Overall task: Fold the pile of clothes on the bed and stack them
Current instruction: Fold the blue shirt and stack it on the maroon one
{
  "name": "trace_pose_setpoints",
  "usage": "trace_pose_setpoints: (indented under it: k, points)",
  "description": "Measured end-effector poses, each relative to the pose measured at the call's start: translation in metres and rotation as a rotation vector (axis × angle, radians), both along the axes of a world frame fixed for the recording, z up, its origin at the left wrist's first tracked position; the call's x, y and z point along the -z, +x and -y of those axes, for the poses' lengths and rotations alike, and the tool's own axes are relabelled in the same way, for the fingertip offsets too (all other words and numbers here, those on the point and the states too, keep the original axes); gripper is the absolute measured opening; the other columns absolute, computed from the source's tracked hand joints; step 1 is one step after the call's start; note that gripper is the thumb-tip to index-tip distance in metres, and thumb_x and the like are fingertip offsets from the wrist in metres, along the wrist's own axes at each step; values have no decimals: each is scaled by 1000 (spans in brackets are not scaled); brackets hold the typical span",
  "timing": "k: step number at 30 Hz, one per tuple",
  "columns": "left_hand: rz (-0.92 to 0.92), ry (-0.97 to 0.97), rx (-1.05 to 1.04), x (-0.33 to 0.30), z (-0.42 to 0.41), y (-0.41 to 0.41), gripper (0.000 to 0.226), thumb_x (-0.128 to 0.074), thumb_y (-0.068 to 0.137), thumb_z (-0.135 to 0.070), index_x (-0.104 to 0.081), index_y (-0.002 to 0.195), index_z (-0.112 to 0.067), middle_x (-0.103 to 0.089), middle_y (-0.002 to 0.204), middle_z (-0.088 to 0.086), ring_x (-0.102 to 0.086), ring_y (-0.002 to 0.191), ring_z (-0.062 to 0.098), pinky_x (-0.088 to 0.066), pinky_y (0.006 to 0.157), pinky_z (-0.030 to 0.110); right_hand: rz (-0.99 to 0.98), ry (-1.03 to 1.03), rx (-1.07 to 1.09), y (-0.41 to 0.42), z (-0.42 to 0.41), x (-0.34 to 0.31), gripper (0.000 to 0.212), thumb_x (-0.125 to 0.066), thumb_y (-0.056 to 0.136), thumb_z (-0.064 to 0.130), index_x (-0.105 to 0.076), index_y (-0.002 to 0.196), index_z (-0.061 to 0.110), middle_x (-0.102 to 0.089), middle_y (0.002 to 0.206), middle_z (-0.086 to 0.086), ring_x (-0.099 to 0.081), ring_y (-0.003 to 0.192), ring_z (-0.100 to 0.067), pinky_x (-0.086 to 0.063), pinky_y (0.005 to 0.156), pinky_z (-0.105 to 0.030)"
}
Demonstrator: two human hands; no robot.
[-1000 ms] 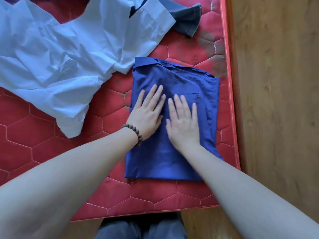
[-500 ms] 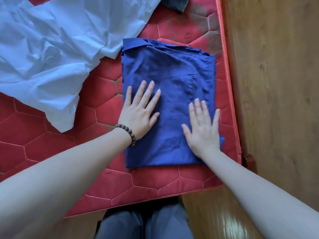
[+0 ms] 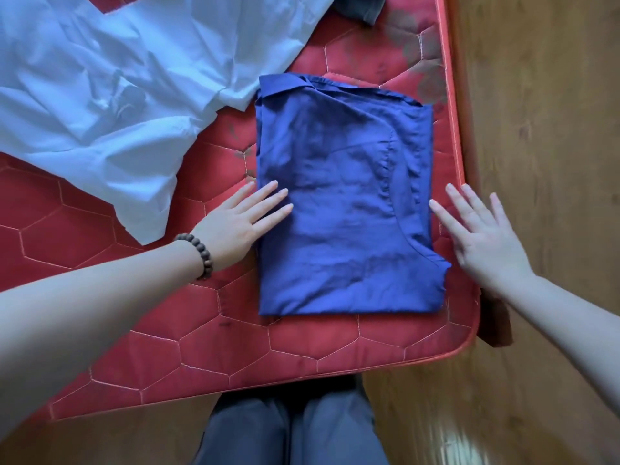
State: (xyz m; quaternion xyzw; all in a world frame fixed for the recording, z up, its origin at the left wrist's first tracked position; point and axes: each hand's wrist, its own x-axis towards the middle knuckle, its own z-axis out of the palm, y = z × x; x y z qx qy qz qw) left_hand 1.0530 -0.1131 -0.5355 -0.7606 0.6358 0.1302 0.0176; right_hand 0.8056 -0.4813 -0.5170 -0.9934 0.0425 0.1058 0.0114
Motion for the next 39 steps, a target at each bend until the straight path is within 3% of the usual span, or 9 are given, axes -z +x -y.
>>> trace_pose_setpoints:
  k: [5, 10, 13, 16, 18, 21, 23, 32, 39]
  points:
    - [57, 7, 67, 0, 0, 0, 64, -21, 86, 0, -34, 147, -9, -33, 154, 14, -4, 147, 29, -7, 118, 49, -67, -23, -371, 17, -2, -1, 66, -40, 89, 10, -25, 151, 27, -23, 158, -10, -24, 144, -30, -18, 115, -58]
    - [-104, -58, 156, 2, 11, -5, 62, -41, 72, -5, -58, 132, -8, -51, 140, 17, -50, 129, 35, -21, 113, 44, -198, 178, -546, 27, -24, -5, 85, -43, 60, 1, -44, 143, 18, -41, 150, -8, -36, 139, -28, -21, 114, -52]
    - [-430, -168, -180, -15, 20, -2, 50, -38, 71, -6, -70, 108, -11, -71, 109, 6, -64, 104, 24, -39, 96, 36, -188, 605, -122, 32, -34, -15, 78, -45, 49, -1, -66, 122, 16, -62, 128, 1, -52, 127, -25, -35, 110, -42]
    - [-820, -217, -744, -32, 35, 7, 20, -41, 80, -11, -59, 74, -17, -52, 62, -10, -45, 61, 8, -36, 60, 30, -183, 953, 596, 48, -40, -11, 15, -64, 84, 24, -68, 96, 31, -68, 96, 3, -65, 98, -22, -48, 79, -20]
    - [-906, -204, -950, -30, 41, 14, 23, -46, 90, -12, -55, 70, -8, -48, 64, -5, -39, 62, 7, -32, 58, 29, -174, 881, 898, 61, -44, -4, 35, -60, 88, 51, -64, 94, 17, -61, 86, 0, -63, 82, -21, -42, 61, -20]
    - [-830, -194, -1096, -20, 40, 14, 40, -52, 93, -33, -52, 72, 1, -42, 64, 1, -33, 60, 7, -27, 57, 31, -123, 914, 929, 72, -53, -7, 49, -57, 90, 50, -62, 86, 1, -65, 82, -7, -54, 71, -16, -38, 63, -35]
    - [-790, -221, -1145, -17, 41, 10, 38, -56, 91, -41, -57, 75, -6, -56, 66, -1, -42, 58, 7, -34, 59, 31, -85, 953, 943, 73, -57, -9, 33, -63, 90, 39, -66, 91, 6, -70, 89, -7, -59, 77, -14, -43, 67, -34]
    - [-577, -510, -1179, -33, 53, 2, 23, -50, 98, -25, -50, 88, -4, -54, 70, 9, -46, 65, 21, -33, 61, 33, 223, 944, 1084, 74, -81, -18, 10, -58, 96, 23, -61, 94, 14, -68, 90, -1, -62, 87, -16, -47, 79, -32]
    - [-404, -228, -1290, -27, 54, 14, 30, -49, 97, -34, -48, 116, -12, -59, 94, 8, -57, 87, 31, -42, 71, 37, 261, 700, 1191, 75, -85, -11, 24, -58, 94, 28, -57, 106, 6, -56, 89, -4, -52, 77, -20, -40, 73, -34]
